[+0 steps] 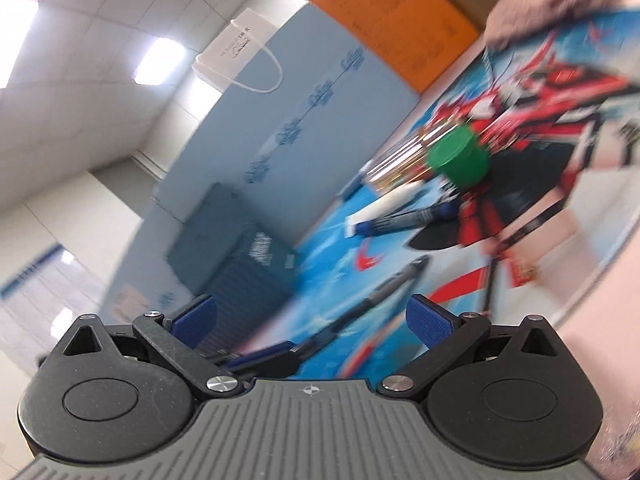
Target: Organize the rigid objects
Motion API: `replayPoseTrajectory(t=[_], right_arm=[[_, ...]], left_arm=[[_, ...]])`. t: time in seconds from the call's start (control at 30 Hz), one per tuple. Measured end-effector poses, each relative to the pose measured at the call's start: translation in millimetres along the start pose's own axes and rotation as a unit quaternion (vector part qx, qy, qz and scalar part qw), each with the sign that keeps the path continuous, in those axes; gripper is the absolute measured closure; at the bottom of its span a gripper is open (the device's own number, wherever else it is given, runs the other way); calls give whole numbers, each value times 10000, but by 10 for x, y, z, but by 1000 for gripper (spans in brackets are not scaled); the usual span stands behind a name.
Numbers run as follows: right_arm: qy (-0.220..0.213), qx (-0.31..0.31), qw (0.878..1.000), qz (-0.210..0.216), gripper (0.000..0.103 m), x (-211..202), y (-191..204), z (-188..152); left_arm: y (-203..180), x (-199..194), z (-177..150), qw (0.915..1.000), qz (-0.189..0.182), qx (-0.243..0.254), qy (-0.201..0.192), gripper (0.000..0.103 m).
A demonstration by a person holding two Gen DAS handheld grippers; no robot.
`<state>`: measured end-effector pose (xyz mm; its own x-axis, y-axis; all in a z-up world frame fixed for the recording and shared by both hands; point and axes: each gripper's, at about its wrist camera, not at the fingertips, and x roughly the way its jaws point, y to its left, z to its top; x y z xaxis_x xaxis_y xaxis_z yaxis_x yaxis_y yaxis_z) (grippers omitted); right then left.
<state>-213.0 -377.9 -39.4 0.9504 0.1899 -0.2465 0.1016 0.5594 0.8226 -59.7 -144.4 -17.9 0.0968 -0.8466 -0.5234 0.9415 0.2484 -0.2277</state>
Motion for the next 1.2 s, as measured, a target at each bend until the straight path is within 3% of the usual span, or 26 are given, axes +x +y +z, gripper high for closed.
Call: replayPoseTrajectory(t=[0.17,0.33,0.5,0.67,0.87,1.1,1.2], right_arm=[[269,436,9987,-15,32,276,29,14],[449,662,9968,-31,74,476,22,-17],[534,557,9967,250,96,654,180,-1],[393,337,9967,628,100,857,488,149],[-105,-267,9954,918,101,1004,1029,441],[-242,-845,9921,896,102,1399,1572,630],[-152,-1000,9920,755,102,1625,1677,580]], left_arm=[[54,-75,-34,9999,-113,-99,-55,91],[186,-203,-75,9997,-14,-192,-127,91],[308,-346,-58,9996,-45,-194,-183,91],[512,-544,85,9984,13,-303,-475,91],[820,-676,311,9946,69,-603,-844,91],[1173,-924,489,9850,354,-750,-1513,94],[1399,-1074,403,9791,241,-1065,-1718,96]])
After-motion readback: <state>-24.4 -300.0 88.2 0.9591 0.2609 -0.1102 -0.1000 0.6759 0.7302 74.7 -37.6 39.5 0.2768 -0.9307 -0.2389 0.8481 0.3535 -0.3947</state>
